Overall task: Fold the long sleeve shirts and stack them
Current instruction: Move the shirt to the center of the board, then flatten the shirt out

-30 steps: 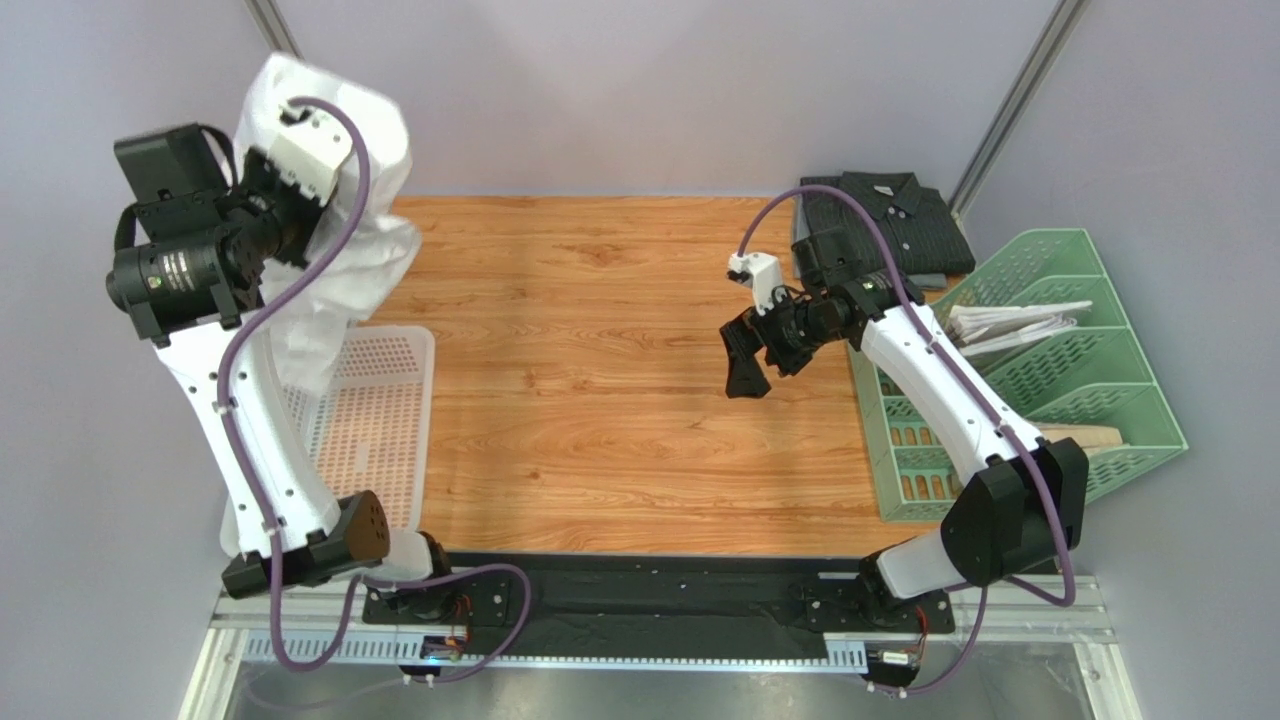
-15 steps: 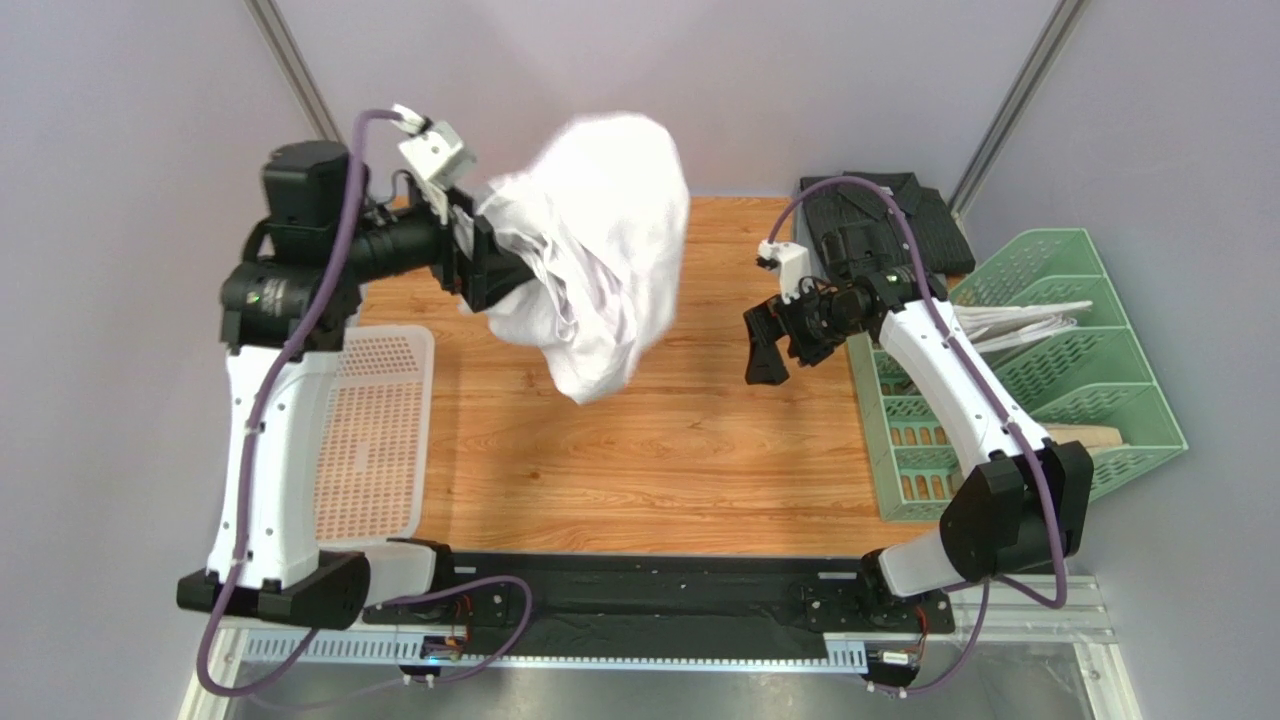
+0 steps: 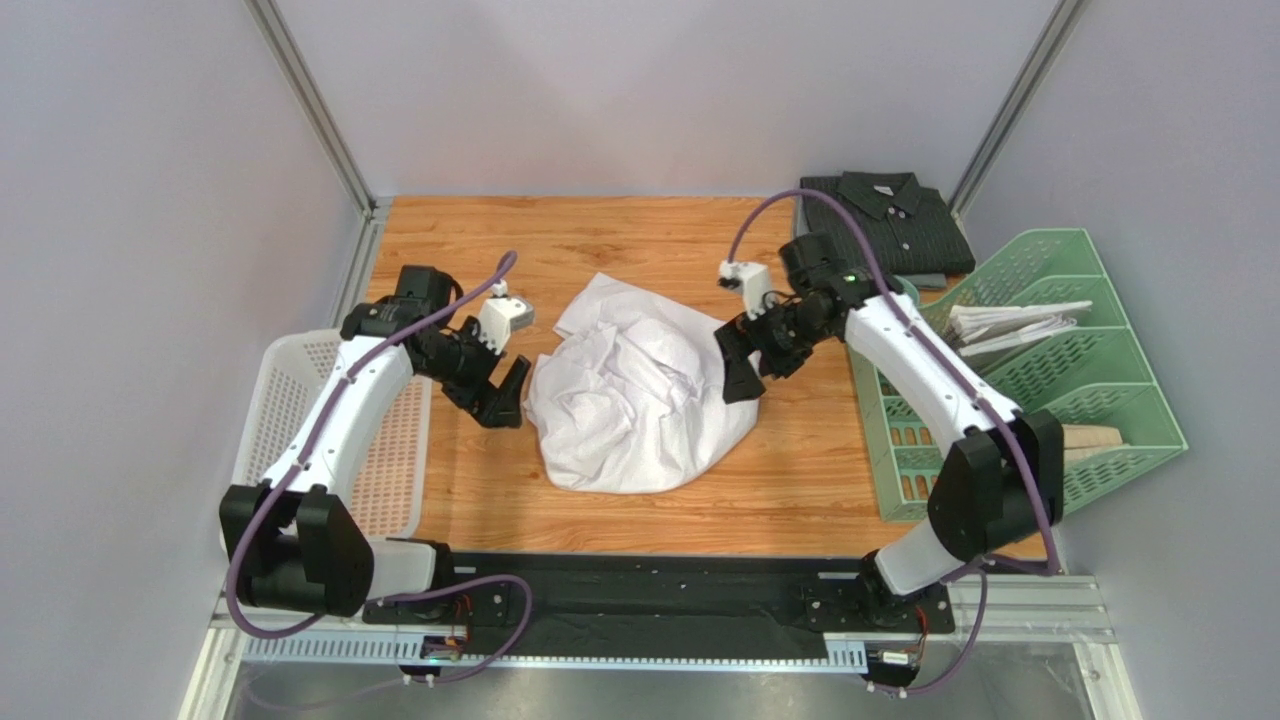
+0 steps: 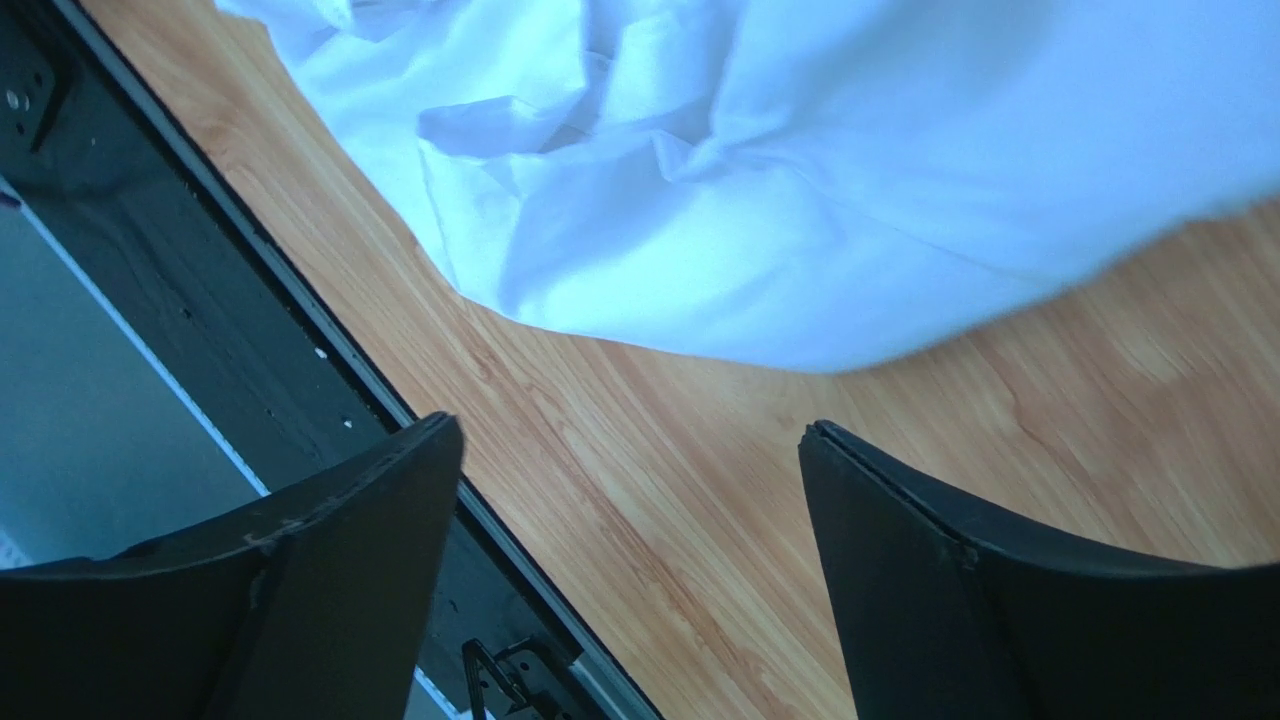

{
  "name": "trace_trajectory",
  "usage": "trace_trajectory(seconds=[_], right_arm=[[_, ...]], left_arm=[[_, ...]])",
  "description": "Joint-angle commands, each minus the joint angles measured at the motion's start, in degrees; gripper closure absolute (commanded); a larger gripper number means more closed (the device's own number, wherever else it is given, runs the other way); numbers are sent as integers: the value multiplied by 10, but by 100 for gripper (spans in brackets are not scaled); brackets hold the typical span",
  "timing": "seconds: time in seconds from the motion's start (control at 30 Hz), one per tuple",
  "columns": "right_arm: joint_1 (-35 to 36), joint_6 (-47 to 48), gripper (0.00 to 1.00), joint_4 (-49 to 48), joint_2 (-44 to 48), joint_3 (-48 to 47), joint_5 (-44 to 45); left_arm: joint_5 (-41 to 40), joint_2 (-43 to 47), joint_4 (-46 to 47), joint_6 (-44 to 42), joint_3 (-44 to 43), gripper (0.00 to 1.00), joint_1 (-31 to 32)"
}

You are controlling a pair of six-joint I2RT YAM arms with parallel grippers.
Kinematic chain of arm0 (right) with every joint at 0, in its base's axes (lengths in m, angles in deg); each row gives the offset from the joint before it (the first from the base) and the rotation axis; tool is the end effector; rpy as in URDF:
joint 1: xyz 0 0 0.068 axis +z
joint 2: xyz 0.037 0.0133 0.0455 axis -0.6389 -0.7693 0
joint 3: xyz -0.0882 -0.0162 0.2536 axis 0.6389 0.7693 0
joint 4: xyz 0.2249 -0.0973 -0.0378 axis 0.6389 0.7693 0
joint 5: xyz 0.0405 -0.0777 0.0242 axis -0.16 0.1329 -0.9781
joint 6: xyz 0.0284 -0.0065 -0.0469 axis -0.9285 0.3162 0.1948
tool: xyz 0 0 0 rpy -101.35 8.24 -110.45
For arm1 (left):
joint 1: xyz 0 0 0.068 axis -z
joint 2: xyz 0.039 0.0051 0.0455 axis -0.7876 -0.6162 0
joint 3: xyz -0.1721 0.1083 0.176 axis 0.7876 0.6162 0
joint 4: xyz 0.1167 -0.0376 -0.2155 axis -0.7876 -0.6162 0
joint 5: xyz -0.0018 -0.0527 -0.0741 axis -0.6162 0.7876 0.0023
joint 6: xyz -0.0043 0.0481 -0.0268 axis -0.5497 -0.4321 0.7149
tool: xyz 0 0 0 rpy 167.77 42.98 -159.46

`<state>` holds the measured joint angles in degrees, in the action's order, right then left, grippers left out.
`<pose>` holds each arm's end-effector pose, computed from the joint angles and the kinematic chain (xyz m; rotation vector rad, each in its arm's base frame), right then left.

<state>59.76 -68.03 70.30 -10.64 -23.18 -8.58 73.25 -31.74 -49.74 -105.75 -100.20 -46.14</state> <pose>0.2615 0.1149 0.2873 -0.9997 2.5270 0.7130 0.2188 -0.0407 0.2779 0.8921 2.5184 -0.5887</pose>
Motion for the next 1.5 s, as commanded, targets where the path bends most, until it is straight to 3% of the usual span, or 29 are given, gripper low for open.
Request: trace_trajectory(seconds=[0.0,0.27,0.3,0.37,0.4,0.47,0.5,0.53,0.6,0.67,0.7,0.73,0.8,0.83,1.23,1.33,1.43,1.47], right_arm=[[90,15,19,-21,-48,-34,25],[189,23,22,-103,-142,1,129],[188,21,35,-114,-154,1,139],[186,19,50,-117,-171,2,166],[181,18,65,-120,-171,3,169],[165,12,79,-119,-158,3,169],[160,12,92,-113,-151,0,166],[155,12,100,-110,-142,-3,161],[143,10,100,-107,-115,-11,162],[134,11,100,-106,-103,-18,160],[123,12,100,-103,-93,-22,156],[117,12,100,-100,-90,-32,153],[99,18,100,-92,-85,-44,155],[92,19,100,-91,-85,-61,158],[-22,7,100,-36,-98,-268,93],[-39,4,100,-43,-86,-260,81],[-52,5,100,-45,-76,-232,58],[-56,2,100,-48,-72,-224,52]], left_arm=[[-1,-9,38,-12,-4,11,2],[36,-69,104,70,2,10,0],[34,-78,114,89,2,10,0],[32,-109,133,103,-7,10,0],[36,-121,139,119,-12,10,1],[59,-162,158,133,-28,11,1],[67,-177,165,140,-35,11,2],[82,-209,178,159,-42,13,2],[90,-243,188,175,-69,16,2],[101,-288,200,193,-96,30,2],[112,-300,200,195,-106,40,3],[137,-308,199,193,-115,63,2],[166,-287,196,192,-136,84,-4],[186,-275,191,196,-143,99,-5],[280,-31,41,109,-338,100,0],[301,4,34,110,-374,100,31],[283,31,31,103,-342,100,113],[276,42,23,92,-327,100,171]])
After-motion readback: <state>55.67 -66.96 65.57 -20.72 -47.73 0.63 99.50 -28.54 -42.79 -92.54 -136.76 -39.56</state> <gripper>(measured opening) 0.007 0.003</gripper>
